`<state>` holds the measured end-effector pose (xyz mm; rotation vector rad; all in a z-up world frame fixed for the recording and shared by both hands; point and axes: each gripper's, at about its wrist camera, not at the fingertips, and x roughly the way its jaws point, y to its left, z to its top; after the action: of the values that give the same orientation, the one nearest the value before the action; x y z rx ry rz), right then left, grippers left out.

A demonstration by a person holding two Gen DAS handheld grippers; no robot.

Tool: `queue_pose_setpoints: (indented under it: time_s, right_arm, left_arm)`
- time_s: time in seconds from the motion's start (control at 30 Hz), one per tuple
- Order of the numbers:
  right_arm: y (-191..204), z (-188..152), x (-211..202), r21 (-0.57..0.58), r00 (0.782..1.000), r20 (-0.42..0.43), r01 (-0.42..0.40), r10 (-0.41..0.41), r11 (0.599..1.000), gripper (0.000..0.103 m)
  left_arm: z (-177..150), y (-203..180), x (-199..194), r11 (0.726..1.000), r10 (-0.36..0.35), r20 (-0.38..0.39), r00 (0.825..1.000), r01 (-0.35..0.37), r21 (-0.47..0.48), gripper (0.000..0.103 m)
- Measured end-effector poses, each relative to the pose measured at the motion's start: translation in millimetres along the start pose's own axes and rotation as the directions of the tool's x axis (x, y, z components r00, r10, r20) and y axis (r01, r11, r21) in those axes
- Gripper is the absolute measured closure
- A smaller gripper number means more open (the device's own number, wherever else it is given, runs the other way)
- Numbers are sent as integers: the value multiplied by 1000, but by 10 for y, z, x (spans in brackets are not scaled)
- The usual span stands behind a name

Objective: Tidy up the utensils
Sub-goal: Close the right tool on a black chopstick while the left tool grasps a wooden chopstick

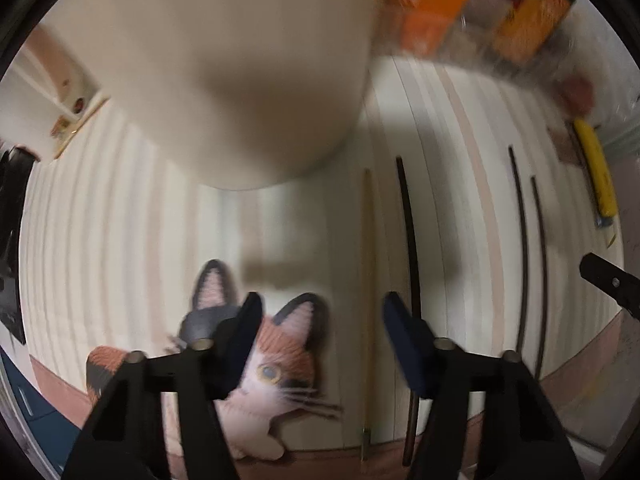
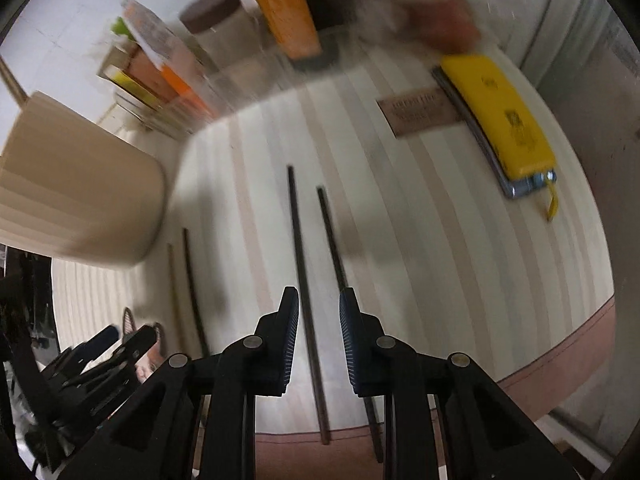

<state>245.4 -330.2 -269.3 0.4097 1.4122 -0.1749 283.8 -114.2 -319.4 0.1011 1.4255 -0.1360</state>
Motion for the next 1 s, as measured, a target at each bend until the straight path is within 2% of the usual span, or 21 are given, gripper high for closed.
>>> queue_pose_setpoints:
  time_s: [0.07,0.1,0.13,0.17,0.2,0.33,0.47,0.5,0.57,0.6,0.8,0.93,1.0]
  right_arm:
    - [-30,-38,53,6,1000,-18,-1,1,1000,80]
    - [-43,-51,90,6,1000,-29,0,0,1000,80]
    - [-25,-41,124,3,999,-37,-2,2,1000,80]
    - [-12,-42,161,0,999,-47,-3,3,1000,80]
    - [15,-34,175,-4,999,-51,-1,1,1000,80]
    - [164,-23,329,-49,997,-78,24,-28,999,80]
    - [381,-50,566,-127,986,-101,120,-133,985,80]
    - [434,-72,542,-146,985,-75,142,-154,979,81]
    - [557,-143,561,-171,982,-72,159,-173,972,91]
    - [590,-176,577,-177,983,-81,148,-164,973,97]
    - [750,-468,609,-226,986,-129,77,-108,971,97]
    - [678,-597,606,-213,984,-161,44,-79,976,97]
    - [607,-610,599,-210,984,-154,58,-91,976,97]
  left_arm:
    - [16,-55,79,1000,19,-15,1000,-19,18,65]
    - [20,-77,87,1000,9,-1,1000,-9,27,67]
    - [26,-97,81,999,18,10,1000,-18,36,76]
    - [33,-125,91,998,37,7,999,-38,54,95]
    - [34,-146,129,996,59,-11,998,-58,72,102]
    - [-40,-43,150,995,85,-2,996,-84,62,102]
    - [-181,229,147,995,102,-21,995,-101,14,102]
    - [-221,315,147,994,107,-26,994,-108,-2,102]
    - [-286,446,147,994,106,-37,994,-108,-30,102]
    - [-318,503,145,993,105,-42,994,-107,-43,102]
    - [-524,804,50,991,49,-47,998,-54,-124,102]
    - [-565,993,-77,989,-40,-25,999,36,-141,102]
    - [-553,882,-111,988,-80,-17,997,77,-131,100]
